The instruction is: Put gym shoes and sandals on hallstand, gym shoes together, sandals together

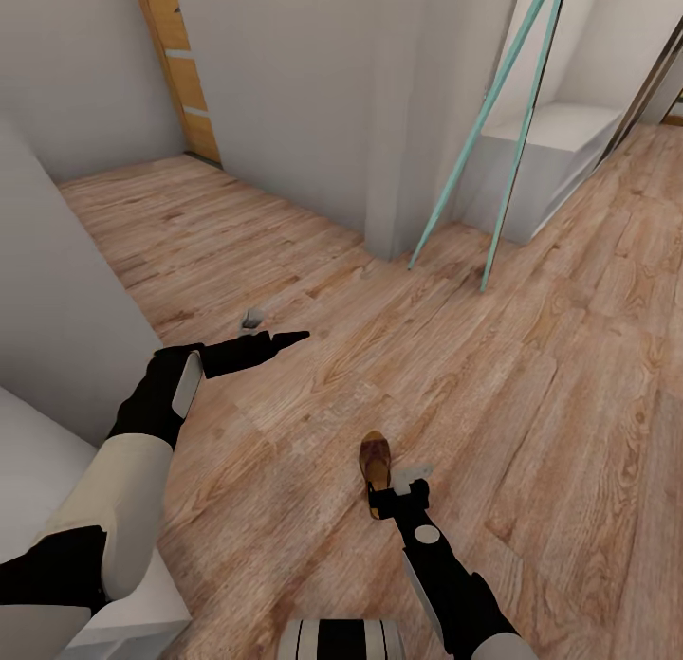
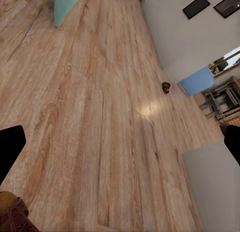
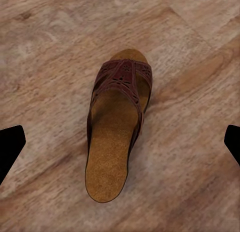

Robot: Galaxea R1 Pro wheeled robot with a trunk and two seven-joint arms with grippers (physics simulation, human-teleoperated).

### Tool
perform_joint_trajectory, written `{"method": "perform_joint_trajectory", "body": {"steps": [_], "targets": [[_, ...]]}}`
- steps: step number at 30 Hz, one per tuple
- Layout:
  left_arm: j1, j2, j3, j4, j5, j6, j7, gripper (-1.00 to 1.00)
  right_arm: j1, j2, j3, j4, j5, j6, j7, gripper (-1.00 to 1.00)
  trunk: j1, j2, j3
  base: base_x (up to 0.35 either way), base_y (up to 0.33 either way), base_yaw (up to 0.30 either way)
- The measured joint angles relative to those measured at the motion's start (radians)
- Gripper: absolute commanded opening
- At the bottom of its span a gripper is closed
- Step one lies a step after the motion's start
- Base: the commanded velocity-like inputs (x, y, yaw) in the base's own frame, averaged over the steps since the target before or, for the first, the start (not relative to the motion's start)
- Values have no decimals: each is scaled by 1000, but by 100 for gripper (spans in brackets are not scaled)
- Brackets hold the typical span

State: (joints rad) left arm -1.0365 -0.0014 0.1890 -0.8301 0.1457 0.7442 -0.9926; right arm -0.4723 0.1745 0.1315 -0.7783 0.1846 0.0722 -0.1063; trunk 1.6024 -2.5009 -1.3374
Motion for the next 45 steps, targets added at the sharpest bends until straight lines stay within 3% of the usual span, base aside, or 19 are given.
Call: {"method": "perform_joint_trajectory", "body": {"steps": [7,8,14,19,32,40,45], "targets": [[0,0,-1,0,-4,0,0,100,-1,0,-1,-6,-1,3,-1,100,0,0,0,0,0,1],[-1,0,-1,-1,-1,0,0,100,-1,0,0,-53,-41,42,-2,100,0,0,0,0,0,0],[-1,0,-2,-1,0,1,-1,100,-3,0,1,-129,-169,188,-3,100,0,0,0,0,0,0],[-1,-2,-1,-3,1,3,0,100,-5,0,2,-174,-237,259,-2,100,0,0,0,0,0,0],[0,-3,3,7,2,2,1,100,-5,0,1,-173,-263,282,0,100,0,0,0,0,0,0],[26,-4,4,12,2,1,2,100,-5,0,0,-80,-263,280,-2,100,0,0,0,0,0,0],[38,-3,4,12,0,0,2,100,-4,0,0,-47,-264,279,-54,100,0,0,0,0,0,0]]}}
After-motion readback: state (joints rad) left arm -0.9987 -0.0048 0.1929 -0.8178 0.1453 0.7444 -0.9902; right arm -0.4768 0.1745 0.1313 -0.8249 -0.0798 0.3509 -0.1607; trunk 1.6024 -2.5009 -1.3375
